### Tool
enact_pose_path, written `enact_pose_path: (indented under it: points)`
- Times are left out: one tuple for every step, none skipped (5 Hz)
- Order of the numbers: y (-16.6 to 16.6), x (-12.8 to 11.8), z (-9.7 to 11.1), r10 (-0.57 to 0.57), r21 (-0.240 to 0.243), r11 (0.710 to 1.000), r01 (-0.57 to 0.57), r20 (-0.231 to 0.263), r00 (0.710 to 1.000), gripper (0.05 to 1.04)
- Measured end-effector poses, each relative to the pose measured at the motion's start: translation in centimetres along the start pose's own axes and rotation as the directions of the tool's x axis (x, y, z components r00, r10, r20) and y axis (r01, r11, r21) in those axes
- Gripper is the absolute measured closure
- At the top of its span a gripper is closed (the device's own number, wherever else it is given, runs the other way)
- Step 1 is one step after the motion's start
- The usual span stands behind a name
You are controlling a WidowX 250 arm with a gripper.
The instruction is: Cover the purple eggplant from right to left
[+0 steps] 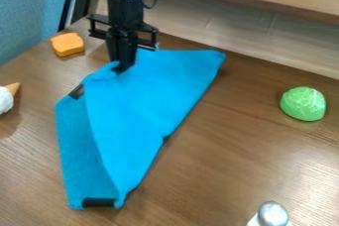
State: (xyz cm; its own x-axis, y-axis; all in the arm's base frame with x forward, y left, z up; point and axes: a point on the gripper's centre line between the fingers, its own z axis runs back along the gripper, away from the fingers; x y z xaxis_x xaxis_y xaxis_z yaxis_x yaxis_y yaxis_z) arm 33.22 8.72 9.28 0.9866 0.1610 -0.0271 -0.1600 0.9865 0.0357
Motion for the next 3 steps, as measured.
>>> enact_pose_path:
  points:
    - [0.8,0.1,-1.2,-0.036,-0.016,0.999,0.036,-0.002,0.999,0.91]
    - [0.3,-0.3,-1.8,-0.026,-0.046,0.999,0.025,-0.003,1.0,0.682]
    - [-0.4,-0.6,-2.5,-0.003,-0.086,0.996,0.003,-0.005,1.0,0.357]
